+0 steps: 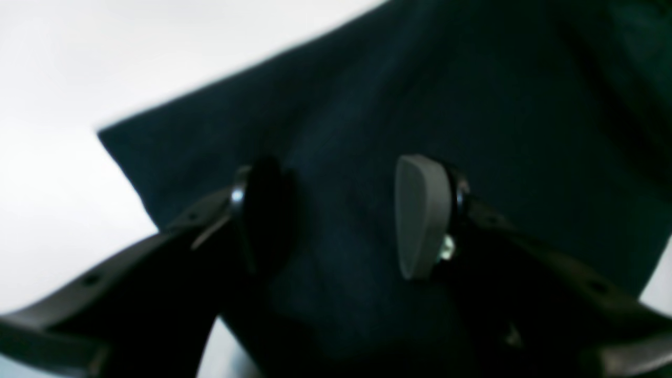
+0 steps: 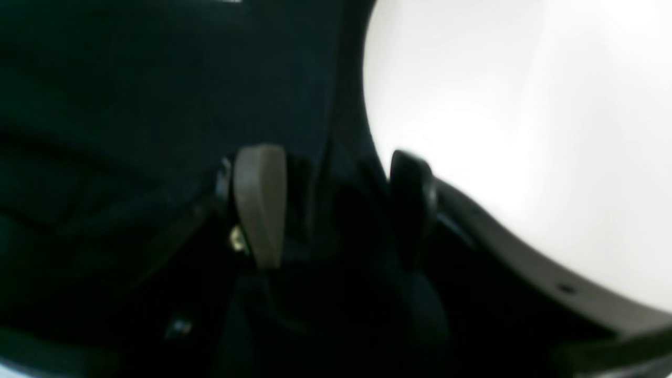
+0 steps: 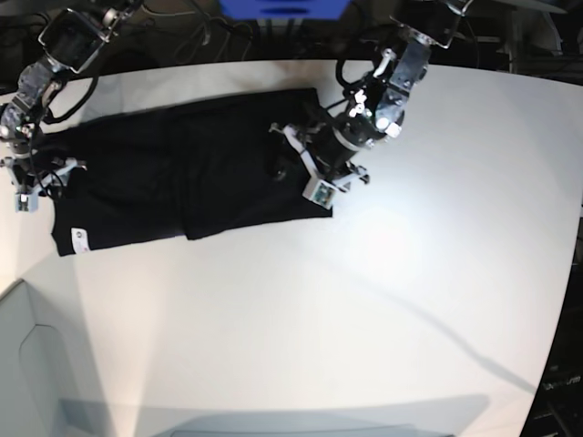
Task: Fold the T-shirt properly
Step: 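Carry the left-held strip end toward the right gripper, folding the strip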
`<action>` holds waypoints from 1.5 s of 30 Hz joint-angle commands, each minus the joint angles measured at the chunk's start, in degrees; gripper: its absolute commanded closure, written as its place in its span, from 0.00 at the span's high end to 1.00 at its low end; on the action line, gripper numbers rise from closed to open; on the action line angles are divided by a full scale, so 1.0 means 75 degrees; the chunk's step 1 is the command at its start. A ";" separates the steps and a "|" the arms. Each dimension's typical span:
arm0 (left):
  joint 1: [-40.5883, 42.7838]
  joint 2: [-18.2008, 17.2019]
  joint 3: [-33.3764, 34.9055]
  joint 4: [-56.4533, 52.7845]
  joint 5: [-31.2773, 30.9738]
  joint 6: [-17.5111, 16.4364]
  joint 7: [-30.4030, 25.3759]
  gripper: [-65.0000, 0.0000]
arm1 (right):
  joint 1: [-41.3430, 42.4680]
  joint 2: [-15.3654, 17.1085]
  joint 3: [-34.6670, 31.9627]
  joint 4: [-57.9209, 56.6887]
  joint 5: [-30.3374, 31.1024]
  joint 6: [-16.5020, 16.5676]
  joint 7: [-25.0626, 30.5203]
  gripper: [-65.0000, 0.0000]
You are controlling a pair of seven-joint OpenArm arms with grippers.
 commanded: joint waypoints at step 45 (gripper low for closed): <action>0.1174 0.0000 -0.2724 0.2034 -0.0092 -0.0035 0.0133 0.52 | -0.1419 -0.2026 -0.1587 0.5583 0.0115 -0.0062 0.0100 0.00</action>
